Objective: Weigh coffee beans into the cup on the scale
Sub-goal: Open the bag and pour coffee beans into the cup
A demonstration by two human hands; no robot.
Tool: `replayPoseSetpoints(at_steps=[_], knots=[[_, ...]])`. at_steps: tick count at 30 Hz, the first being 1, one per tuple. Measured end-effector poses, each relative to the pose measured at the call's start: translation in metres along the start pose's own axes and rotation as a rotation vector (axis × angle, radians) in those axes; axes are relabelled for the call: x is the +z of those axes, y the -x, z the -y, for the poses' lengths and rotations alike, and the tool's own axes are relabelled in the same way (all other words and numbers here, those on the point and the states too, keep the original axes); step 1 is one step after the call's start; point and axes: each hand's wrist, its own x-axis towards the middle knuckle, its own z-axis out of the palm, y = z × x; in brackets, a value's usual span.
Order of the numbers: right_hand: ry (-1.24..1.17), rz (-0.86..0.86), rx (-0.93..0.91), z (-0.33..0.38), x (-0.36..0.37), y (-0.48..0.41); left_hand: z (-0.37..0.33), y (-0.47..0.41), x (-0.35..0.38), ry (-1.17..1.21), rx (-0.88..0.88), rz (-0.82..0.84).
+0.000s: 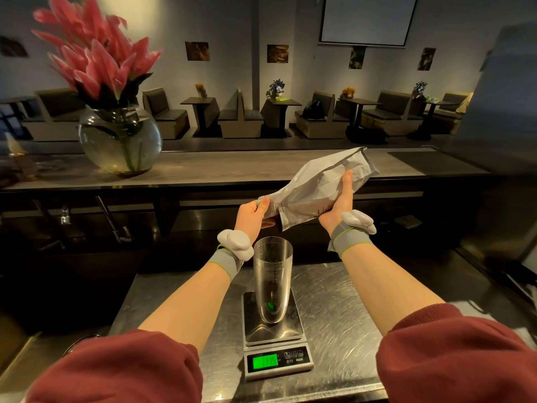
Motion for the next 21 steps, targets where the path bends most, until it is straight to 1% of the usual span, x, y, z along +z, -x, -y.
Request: replayPoseSetpoints(at_steps=[21], knots=[[0.025, 0.014, -0.016, 0.0, 0.0033, -0.0025, 0.0013, -0.005, -0.0006, 0.032, 0.0, 0.0]])
